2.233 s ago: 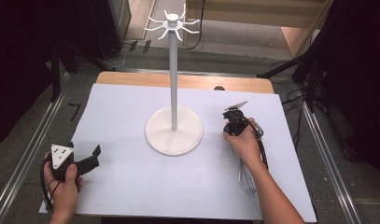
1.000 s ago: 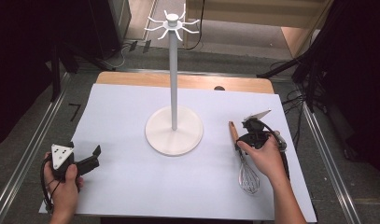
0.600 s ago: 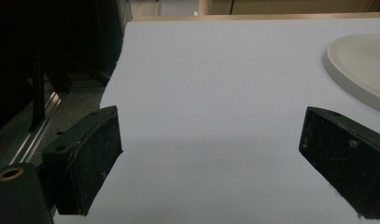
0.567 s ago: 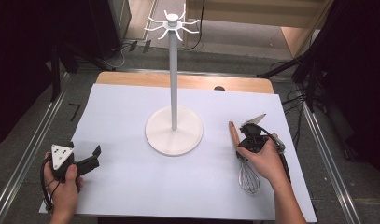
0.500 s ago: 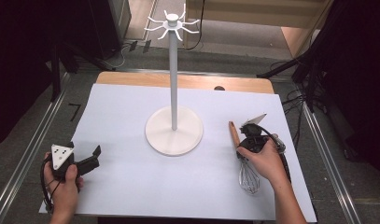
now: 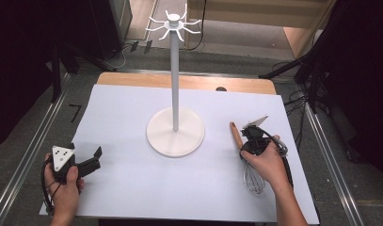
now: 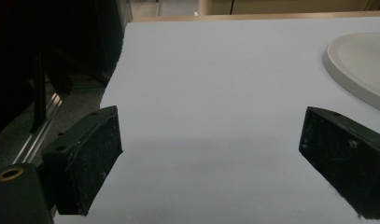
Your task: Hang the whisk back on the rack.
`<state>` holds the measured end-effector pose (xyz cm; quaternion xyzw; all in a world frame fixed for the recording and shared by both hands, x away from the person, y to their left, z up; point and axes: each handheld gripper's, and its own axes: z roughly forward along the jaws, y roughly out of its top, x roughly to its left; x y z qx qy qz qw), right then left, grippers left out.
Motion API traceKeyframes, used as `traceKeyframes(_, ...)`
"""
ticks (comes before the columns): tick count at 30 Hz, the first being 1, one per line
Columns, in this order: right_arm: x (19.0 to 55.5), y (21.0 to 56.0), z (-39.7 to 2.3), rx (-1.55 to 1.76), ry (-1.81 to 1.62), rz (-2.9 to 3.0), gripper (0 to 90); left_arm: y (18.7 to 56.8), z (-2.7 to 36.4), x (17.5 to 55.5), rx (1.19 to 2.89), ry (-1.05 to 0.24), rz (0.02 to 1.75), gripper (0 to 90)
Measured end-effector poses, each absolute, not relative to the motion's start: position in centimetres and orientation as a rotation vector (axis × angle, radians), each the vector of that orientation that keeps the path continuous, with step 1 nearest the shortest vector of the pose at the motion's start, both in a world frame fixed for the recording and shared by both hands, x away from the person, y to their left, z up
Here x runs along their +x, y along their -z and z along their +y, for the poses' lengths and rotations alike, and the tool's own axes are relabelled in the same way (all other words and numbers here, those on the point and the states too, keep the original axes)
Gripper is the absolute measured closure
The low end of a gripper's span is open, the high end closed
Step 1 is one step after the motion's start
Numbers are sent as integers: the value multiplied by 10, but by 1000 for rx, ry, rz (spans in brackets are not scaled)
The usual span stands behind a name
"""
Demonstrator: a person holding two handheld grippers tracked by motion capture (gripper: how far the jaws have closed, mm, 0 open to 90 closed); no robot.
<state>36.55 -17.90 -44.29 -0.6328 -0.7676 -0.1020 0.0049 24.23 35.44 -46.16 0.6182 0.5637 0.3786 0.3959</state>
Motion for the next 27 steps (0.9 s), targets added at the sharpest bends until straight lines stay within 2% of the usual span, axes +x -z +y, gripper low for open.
traceKeyframes(9, 358, 422, -186, -2004, 623, -2420, 830, 462, 354, 242, 1566, -964, 1427, 64)
traceKeyframes(27, 332, 398, -172, -1745, 1459, -2565, 831, 462, 354, 242, 1567, -964, 1428, 65)
